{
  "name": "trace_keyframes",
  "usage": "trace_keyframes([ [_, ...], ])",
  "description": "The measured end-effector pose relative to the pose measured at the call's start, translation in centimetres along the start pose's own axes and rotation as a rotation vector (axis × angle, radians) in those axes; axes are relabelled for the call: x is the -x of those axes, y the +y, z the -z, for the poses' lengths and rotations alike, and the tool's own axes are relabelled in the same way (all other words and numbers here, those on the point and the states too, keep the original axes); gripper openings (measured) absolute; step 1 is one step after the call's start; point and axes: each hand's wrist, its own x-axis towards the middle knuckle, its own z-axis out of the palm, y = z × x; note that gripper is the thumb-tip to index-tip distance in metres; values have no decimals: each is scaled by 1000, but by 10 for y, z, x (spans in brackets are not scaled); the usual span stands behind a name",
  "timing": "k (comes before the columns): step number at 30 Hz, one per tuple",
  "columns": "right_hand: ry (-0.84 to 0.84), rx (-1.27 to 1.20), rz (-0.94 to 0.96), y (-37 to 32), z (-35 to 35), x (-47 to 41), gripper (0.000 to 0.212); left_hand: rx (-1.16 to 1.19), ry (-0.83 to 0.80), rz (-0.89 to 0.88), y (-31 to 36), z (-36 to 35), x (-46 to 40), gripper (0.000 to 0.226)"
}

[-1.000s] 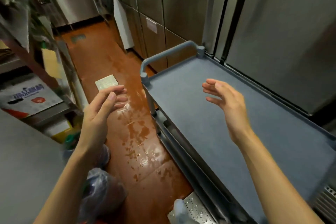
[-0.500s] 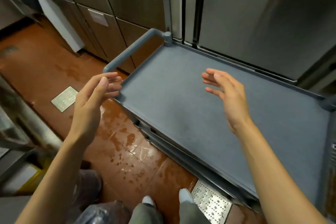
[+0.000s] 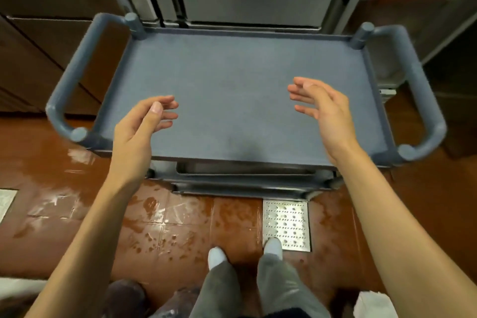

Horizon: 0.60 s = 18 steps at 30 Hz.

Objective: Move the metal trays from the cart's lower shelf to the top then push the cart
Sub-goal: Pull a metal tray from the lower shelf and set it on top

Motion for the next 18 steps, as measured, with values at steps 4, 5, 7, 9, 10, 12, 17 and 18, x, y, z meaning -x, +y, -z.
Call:
trace_keyframes([
  [4, 38, 4, -18, 7, 12, 22, 23, -31, -55, 21, -2, -7, 14, 34],
  [5, 39, 5, -22, 11, 15, 27, 23, -40, -60, 24, -3, -9, 18, 33],
  [7, 34, 6, -36, 20, 24, 36, 24, -51, -62, 23, -5, -18, 28, 33],
  [9, 26, 13, -59, 29, 35, 44, 24, -63, -57, 36, -7, -30, 42, 33],
  [10, 21, 14, -66, 33, 40, 49, 24, -66, -52, 40, -9, -37, 49, 33],
  [12, 13, 9, -84, 42, 52, 57, 24, -69, -40, 47, -13, -51, 62, 32],
  [17, -33, 63, -128, 67, 65, 75, 24, -124, -76, 83, -37, -77, 88, 28],
  [18, -38, 64, -134, 72, 65, 79, 23, -130, -92, 99, -43, -80, 93, 26],
])
